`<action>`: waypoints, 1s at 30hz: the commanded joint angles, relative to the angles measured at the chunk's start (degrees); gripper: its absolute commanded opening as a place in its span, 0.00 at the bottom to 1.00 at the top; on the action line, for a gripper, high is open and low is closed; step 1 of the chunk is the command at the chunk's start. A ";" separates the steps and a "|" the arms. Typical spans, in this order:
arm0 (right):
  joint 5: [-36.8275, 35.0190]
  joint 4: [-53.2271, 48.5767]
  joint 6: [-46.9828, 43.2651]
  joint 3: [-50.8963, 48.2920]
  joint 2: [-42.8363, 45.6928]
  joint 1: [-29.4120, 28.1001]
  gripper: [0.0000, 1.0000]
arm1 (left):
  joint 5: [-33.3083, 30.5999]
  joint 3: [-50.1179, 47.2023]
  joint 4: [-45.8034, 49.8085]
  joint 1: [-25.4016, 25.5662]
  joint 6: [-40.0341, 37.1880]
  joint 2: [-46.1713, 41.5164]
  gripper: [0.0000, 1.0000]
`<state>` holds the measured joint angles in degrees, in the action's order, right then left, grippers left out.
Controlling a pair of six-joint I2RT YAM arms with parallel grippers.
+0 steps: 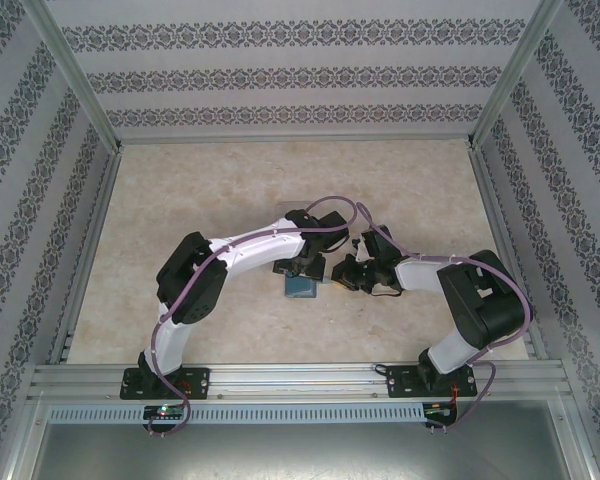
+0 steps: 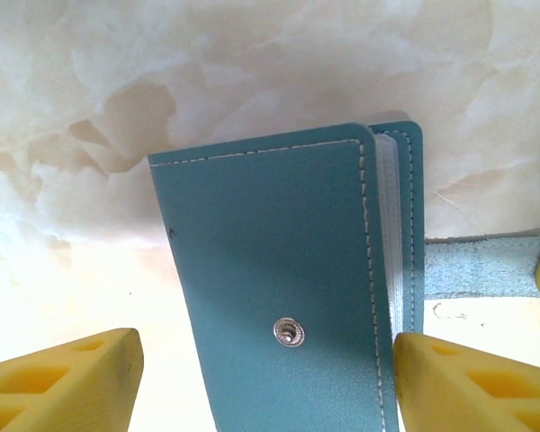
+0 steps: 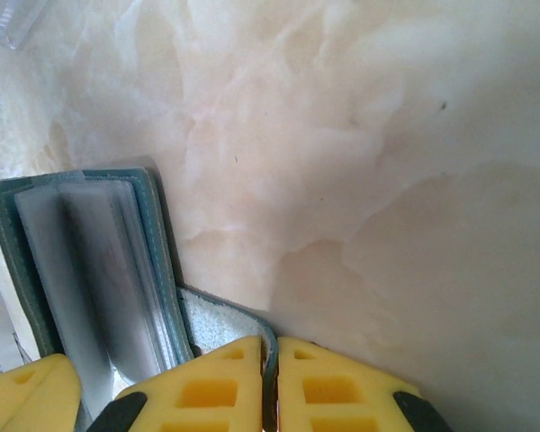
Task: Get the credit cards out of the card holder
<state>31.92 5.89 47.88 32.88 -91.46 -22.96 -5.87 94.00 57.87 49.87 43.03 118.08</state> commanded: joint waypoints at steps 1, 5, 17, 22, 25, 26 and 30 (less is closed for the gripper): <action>-2.74 -2.19 -0.37 -0.10 -3.11 0.02 0.10 | -2.46 -1.17 3.21 0.58 -0.50 -2.14 0.72; -2.83 -2.46 -0.43 0.17 -3.19 0.02 0.10 | -2.57 -1.42 3.28 0.47 -0.88 -2.47 0.76; -3.53 -3.61 -0.24 0.56 -2.63 -0.23 0.10 | -3.34 -2.40 3.25 0.06 -1.93 -3.75 0.79; -3.80 -4.04 -0.16 0.87 -2.65 -0.58 0.10 | -3.60 -3.23 3.09 -0.29 -2.24 -4.67 0.81; -4.11 -4.22 0.00 1.12 -2.59 -0.93 0.09 | -3.74 -3.77 2.96 -0.43 -2.36 -5.07 0.81; -4.21 -4.40 0.09 1.29 -2.61 -1.08 0.09 | -3.84 -3.96 2.95 -0.54 -2.32 -5.36 0.81; -4.58 -5.01 0.29 1.73 -2.41 -1.57 0.09 | -4.24 -5.64 2.30 -1.15 -2.30 -7.15 0.79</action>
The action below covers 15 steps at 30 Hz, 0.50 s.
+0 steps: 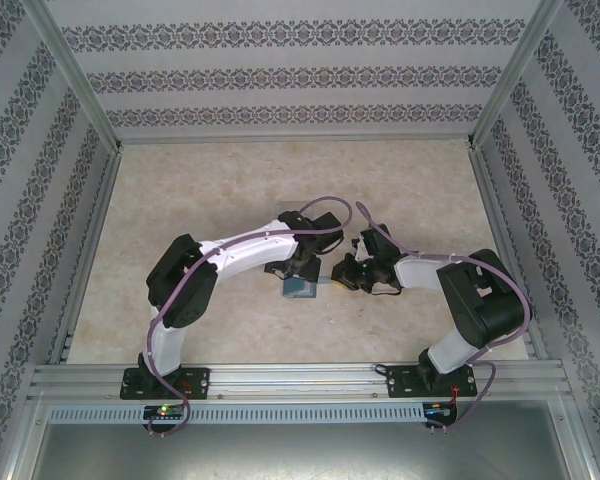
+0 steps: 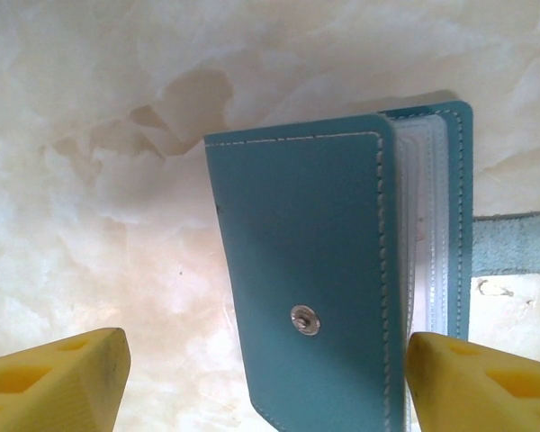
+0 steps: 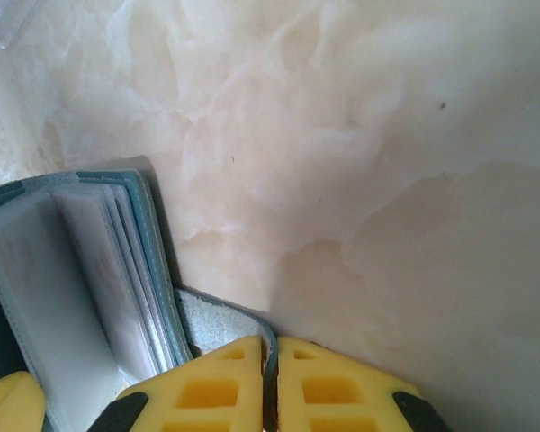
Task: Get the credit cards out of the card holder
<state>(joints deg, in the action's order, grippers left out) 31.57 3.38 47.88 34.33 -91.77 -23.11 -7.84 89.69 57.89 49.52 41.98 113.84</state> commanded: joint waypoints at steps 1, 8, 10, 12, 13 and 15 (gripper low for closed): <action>-4.44 -2.79 0.16 0.47 -1.78 -1.58 0.09 | -2.28 -2.12 1.81 -1.11 -1.19 -3.66 0.79; -5.78 -5.05 -0.42 1.27 -0.97 -2.36 0.09 | -0.84 -7.14 -1.67 -2.91 -1.50 -9.16 0.81; -5.99 -5.29 -0.33 1.36 -0.96 -2.59 0.09 | 0.28 -8.65 -3.04 -3.57 -1.74 -10.18 0.82; -6.24 -5.37 -0.16 1.45 -0.96 -2.81 0.09 | 1.36 -9.74 -3.77 -4.38 -1.83 -10.73 0.82; -6.39 -5.44 -0.07 1.59 -0.98 -2.95 0.09 | 1.43 -10.12 -3.92 -4.61 -1.87 -10.88 0.82; -6.43 -5.71 0.00 1.86 -0.98 -3.14 0.09 | 1.33 -10.76 -3.94 -4.94 -1.95 -11.26 0.81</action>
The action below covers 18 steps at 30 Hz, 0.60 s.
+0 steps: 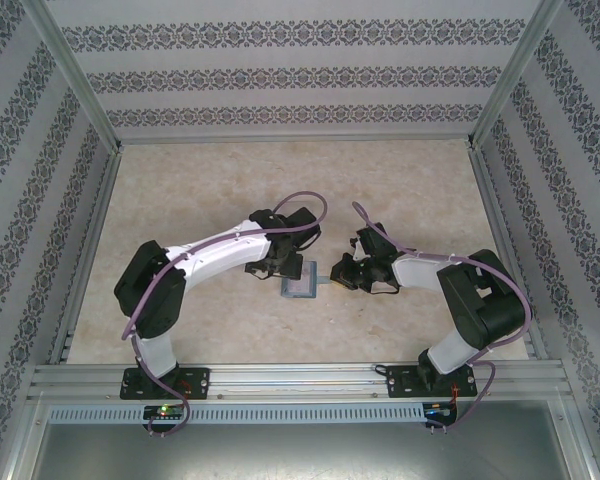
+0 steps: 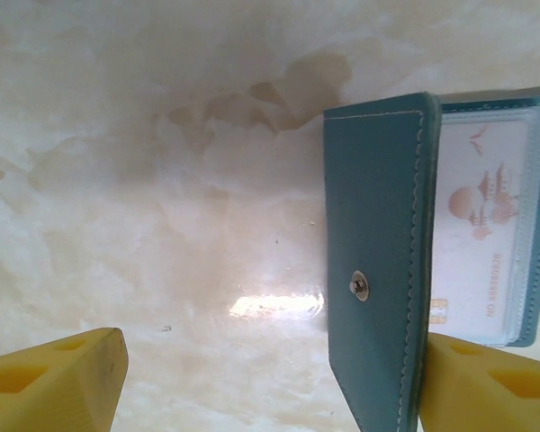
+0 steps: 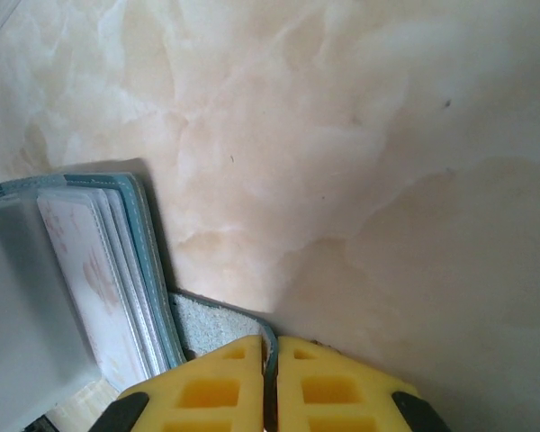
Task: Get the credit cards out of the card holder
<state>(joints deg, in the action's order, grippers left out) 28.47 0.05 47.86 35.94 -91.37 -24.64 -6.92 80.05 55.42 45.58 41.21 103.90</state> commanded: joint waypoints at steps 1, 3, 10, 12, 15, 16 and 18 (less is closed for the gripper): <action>-3.54 -2.59 0.02 0.35 -1.27 -1.79 0.09 | 0.41 -1.42 -1.68 -1.19 -1.21 -1.72 0.81; -4.06 -3.41 -0.11 0.81 -1.01 -2.14 0.09 | 0.44 -2.05 -1.96 -1.59 -1.27 -2.35 0.80; -4.88 -5.28 -0.31 2.44 -1.02 -3.12 0.09 | -0.40 -4.95 -2.75 -3.29 -1.06 -5.68 0.80; -5.17 -5.71 -0.39 2.72 -0.97 -3.29 0.09 | 0.50 -6.08 -4.78 -3.39 -1.69 -7.12 0.81; -5.57 -6.03 -0.40 2.84 -0.94 -3.55 0.09 | 2.96 -7.74 -8.76 -3.61 -2.54 -9.25 0.82; -5.70 -6.06 -0.36 2.82 -0.84 -3.63 0.09 | 3.69 -7.96 -9.60 -3.70 -2.74 -9.65 0.82; -5.89 -6.18 -0.23 2.85 -0.78 -3.74 0.09 | 4.28 -7.60 -10.13 -3.92 -2.96 -9.60 0.83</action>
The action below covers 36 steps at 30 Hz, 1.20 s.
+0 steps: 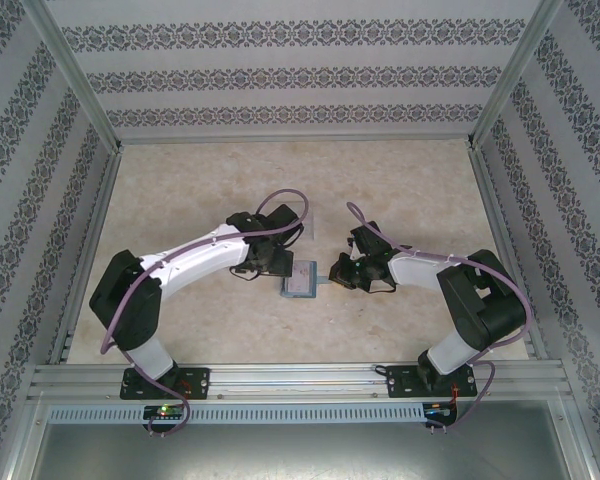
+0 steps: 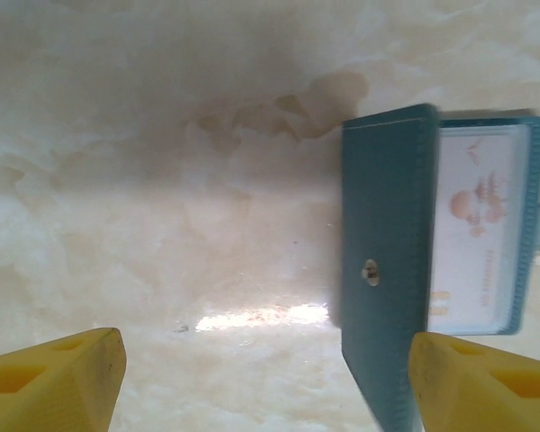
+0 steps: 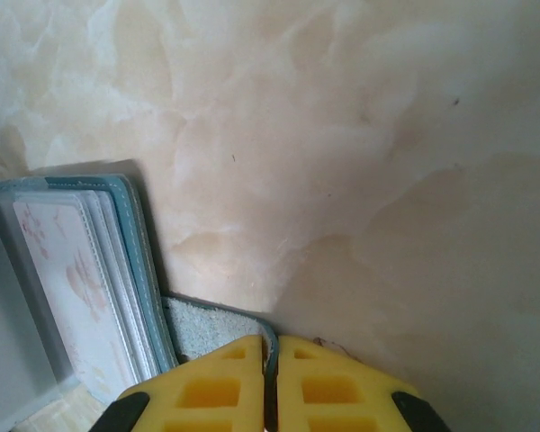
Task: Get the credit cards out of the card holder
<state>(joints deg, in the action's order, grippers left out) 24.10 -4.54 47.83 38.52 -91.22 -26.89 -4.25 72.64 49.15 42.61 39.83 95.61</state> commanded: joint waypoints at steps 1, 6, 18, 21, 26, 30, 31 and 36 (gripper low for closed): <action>-1.55 -1.61 -0.12 0.24 -0.91 -1.54 0.09 | 1.74 0.00 -3.68 -1.07 -1.73 -0.97 0.83; -1.73 -1.84 -0.08 0.24 -0.78 -1.75 0.09 | 2.27 1.28 -2.14 -1.63 -2.30 1.83 0.80; -1.81 -1.71 -0.15 0.32 -0.62 -2.03 0.09 | 12.63 3.23 -7.89 -1.07 -2.67 5.38 0.88; -1.71 -1.62 -0.14 0.24 -0.81 -2.11 0.09 | 13.07 6.41 -5.95 -0.02 -3.59 9.33 0.91; -1.69 -1.61 -0.11 0.32 -0.88 -2.10 0.09 | 11.77 9.87 -3.54 1.03 -3.66 14.58 0.93; -1.72 -1.70 -0.20 0.41 -0.99 -2.03 0.09 | 9.65 11.34 -1.41 1.17 -3.87 17.03 0.98; -1.70 -1.66 -0.20 0.49 -1.07 -2.02 0.09 | 9.25 11.53 -1.12 1.18 -3.78 17.31 0.98; -1.60 -1.64 -0.29 0.68 -1.42 -2.00 0.09 | 6.37 12.20 0.79 1.20 -4.07 16.65 0.92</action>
<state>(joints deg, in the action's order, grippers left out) 22.76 -4.97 47.83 38.74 -91.00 -27.64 5.34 82.89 45.89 43.40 37.06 112.81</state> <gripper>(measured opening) 0.090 0.932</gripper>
